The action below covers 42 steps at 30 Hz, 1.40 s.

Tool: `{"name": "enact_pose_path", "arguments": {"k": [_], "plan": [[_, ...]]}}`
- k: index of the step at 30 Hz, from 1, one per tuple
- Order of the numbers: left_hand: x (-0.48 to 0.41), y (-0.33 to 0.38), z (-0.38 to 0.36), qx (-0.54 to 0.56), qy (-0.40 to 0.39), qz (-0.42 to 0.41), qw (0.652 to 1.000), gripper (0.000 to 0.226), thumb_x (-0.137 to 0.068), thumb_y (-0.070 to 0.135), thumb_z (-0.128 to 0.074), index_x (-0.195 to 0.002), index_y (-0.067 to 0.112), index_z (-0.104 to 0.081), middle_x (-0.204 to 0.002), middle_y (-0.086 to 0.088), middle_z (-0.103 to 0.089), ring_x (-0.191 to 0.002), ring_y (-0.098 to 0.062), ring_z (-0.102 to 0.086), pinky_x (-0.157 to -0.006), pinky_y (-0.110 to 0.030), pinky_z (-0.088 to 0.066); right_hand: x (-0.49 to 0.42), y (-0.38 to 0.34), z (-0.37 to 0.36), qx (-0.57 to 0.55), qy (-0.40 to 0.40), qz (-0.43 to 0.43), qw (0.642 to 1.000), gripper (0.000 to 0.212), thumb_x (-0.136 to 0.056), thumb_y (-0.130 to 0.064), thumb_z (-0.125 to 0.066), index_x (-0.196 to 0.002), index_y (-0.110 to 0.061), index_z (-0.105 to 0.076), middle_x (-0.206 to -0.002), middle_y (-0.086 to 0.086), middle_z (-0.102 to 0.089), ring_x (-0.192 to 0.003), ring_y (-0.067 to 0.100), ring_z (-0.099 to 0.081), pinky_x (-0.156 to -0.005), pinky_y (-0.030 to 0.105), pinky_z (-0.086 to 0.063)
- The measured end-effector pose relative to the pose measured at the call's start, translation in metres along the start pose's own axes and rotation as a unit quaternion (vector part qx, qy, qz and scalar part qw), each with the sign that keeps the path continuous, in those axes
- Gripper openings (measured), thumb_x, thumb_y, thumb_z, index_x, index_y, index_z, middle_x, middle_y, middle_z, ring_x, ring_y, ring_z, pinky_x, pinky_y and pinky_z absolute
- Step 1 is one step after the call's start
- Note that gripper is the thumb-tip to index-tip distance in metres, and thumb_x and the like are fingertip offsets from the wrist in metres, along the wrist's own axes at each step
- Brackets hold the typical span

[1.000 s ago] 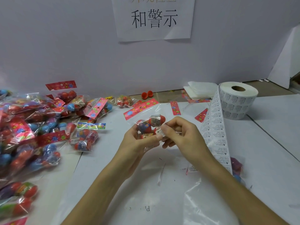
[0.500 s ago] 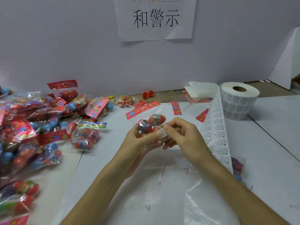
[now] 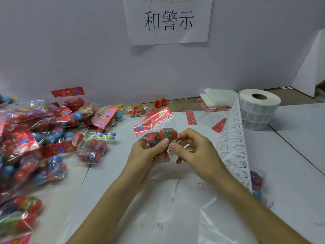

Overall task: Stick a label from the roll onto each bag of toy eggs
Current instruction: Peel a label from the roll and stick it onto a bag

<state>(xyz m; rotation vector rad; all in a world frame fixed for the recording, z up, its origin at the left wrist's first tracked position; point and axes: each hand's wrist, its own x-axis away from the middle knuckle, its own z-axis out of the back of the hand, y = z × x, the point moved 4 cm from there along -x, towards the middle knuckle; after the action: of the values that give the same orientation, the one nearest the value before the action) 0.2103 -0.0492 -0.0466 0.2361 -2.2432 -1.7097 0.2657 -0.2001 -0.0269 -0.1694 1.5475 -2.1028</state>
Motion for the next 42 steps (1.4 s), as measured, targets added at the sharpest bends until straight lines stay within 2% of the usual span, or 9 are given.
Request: {"name": "enact_pose_path", "arguments": {"k": [7, 13, 16, 24, 28, 32, 35, 37, 42], "plan": [[0.001, -0.001, -0.003, 0.028, -0.044, 0.013, 0.999, 0.056, -0.081, 0.028, -0.081, -0.131, 0.011, -0.065, -0.121, -0.013, -0.074, -0.111, -0.032, -0.071, -0.082, -0.032, -0.059, 0.0, -0.003, 0.003, 0.006, 0.012, 0.008, 1.0, 0.012, -0.092, -0.031, -0.072, -0.091, -0.021, -0.065, -0.085, -0.002, -0.072, -0.063, 0.013, -0.071, -0.068, 0.026, -0.058], [0.002, 0.002, -0.003, -0.004, -0.07, -0.007, 0.998, 0.053, -0.08, 0.031, -0.078, -0.129, 0.015, -0.067, -0.119, -0.009, -0.075, -0.107, -0.023, -0.072, -0.082, -0.029, -0.058, -0.001, -0.005, 0.007, 0.0, 0.027, 0.017, 0.999, 0.017, -0.09, -0.031, -0.076, -0.087, -0.017, -0.068, -0.076, -0.002, -0.073, -0.062, 0.014, -0.071, -0.069, 0.033, -0.06], [0.0, 0.001, -0.005, -0.015, -0.082, -0.017, 0.996, 0.058, -0.075, 0.022, -0.082, -0.129, 0.014, -0.065, -0.117, -0.011, -0.075, -0.109, -0.029, -0.073, -0.086, -0.031, -0.06, -0.003, -0.004, 0.011, -0.029, 0.039, 0.015, 0.999, 0.017, -0.089, -0.029, -0.076, -0.085, -0.013, -0.069, -0.072, 0.0, -0.072, -0.059, 0.018, -0.07, -0.07, 0.043, -0.061], [-0.005, 0.001, 0.0, -0.004, -0.062, -0.012, 0.998, 0.062, -0.066, 0.014, -0.083, -0.126, 0.005, -0.066, -0.11, -0.018, -0.076, -0.1, -0.032, -0.074, -0.083, -0.034, -0.06, -0.004, -0.001, 0.007, -0.038, 0.021, 0.018, 0.999, 0.02, -0.094, -0.028, -0.071, -0.083, -0.012, -0.068, -0.069, 0.003, -0.073, -0.058, 0.023, -0.07, -0.067, 0.045, -0.061], [-0.004, 0.002, -0.002, 0.012, -0.063, 0.009, 0.998, 0.07, -0.066, 0.009, -0.089, -0.13, 0.008, -0.062, -0.113, -0.016, -0.075, -0.1, -0.032, -0.075, -0.078, -0.032, -0.061, -0.005, 0.003, 0.006, -0.039, 0.003, -0.006, 0.999, 0.026, -0.099, -0.038, -0.061, -0.087, -0.014, -0.066, -0.076, 0.003, -0.072, -0.063, 0.021, -0.071, -0.064, 0.034, -0.055], [0.0, 0.001, -0.004, -0.043, -0.092, 0.011, 0.995, 0.068, -0.063, 0.008, -0.086, -0.127, 0.014, -0.063, -0.109, -0.012, -0.075, -0.095, -0.025, -0.073, -0.076, -0.031, -0.059, -0.007, 0.003, 0.011, -0.046, 0.013, -0.024, 0.999, 0.032, -0.09, -0.056, -0.058, -0.098, -0.027, -0.066, -0.091, -0.011, -0.069, -0.08, 0.009, -0.068, -0.07, 0.023, -0.049], [0.002, -0.003, -0.01, -0.11, -0.115, 0.016, 0.987, 0.075, -0.06, 0.013, -0.085, -0.131, 0.017, -0.06, -0.117, -0.012, -0.074, -0.106, -0.031, -0.072, -0.087, -0.038, -0.062, -0.008, 0.002, 0.012, -0.039, 0.016, -0.017, 0.999, 0.024, -0.095, -0.048, -0.063, -0.098, -0.025, -0.069, -0.093, -0.009, -0.072, -0.089, 0.011, -0.069, -0.076, 0.027, -0.055], [0.004, -0.005, -0.013, -0.129, -0.121, 0.021, 0.984, 0.076, -0.061, 0.015, -0.086, -0.131, 0.017, -0.06, -0.118, -0.012, -0.073, -0.108, -0.032, -0.072, -0.093, -0.042, -0.061, -0.007, 0.002, 0.012, -0.034, 0.034, -0.018, 0.999, 0.015, -0.093, -0.039, -0.069, -0.091, -0.025, -0.072, -0.083, -0.011, -0.072, -0.082, 0.008, -0.069, -0.071, 0.024, -0.057], [0.008, -0.002, -0.015, -0.113, -0.129, 0.011, 0.985, 0.044, -0.079, 0.03, -0.082, -0.117, 0.013, -0.069, -0.107, -0.01, -0.077, -0.099, -0.028, -0.076, -0.078, -0.03, -0.061, -0.009, 0.004, 0.016, -0.006, 0.047, -0.011, 0.999, 0.011, -0.089, -0.026, -0.075, -0.08, -0.019, -0.075, -0.075, -0.009, -0.071, -0.079, 0.011, -0.066, -0.08, 0.033, -0.056]]}}
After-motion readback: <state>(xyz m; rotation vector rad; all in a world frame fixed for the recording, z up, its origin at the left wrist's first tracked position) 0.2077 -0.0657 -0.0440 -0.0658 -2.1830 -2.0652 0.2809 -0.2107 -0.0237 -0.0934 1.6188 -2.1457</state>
